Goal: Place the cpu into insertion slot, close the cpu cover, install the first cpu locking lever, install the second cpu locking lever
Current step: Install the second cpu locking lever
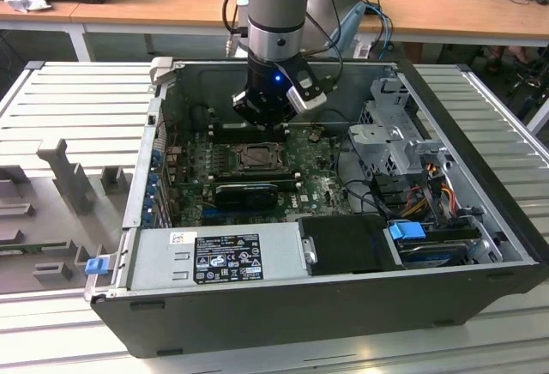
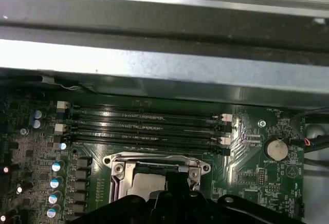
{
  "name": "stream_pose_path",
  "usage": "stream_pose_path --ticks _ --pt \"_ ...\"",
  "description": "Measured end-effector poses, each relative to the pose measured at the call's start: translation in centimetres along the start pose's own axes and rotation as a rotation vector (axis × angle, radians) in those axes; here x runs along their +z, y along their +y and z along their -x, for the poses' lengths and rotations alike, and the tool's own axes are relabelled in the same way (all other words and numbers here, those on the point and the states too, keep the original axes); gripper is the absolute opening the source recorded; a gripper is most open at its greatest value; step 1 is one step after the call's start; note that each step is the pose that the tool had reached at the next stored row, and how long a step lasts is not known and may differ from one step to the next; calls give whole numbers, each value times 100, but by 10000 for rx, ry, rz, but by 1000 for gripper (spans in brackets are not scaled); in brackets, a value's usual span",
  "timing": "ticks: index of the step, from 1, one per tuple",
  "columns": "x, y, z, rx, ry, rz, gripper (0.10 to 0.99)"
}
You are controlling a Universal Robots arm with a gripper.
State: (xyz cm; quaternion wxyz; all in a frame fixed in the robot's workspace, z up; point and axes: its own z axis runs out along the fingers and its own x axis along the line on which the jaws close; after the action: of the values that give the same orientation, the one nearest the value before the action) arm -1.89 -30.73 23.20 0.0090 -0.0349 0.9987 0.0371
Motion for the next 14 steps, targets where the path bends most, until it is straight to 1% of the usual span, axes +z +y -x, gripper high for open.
stream_pose_path --ticks 1,3,5,8,9,11,12,14 --pt "-13 0 0 0 -1 1 106" --pt "-66 4 2 -1 -1 1 106" --pt "-78 2 2 -3 -2 3 106" --pt "-82 -36 0 -3 -1 2 106" --pt "-84 -67 -3 -2 -1 2 106" --pt "-86 -96 -4 -2 -1 2 106" --pt "-88 -126 -7 -1 -2 2 106" --pt "-119 -130 -7 0 -1 1 106"
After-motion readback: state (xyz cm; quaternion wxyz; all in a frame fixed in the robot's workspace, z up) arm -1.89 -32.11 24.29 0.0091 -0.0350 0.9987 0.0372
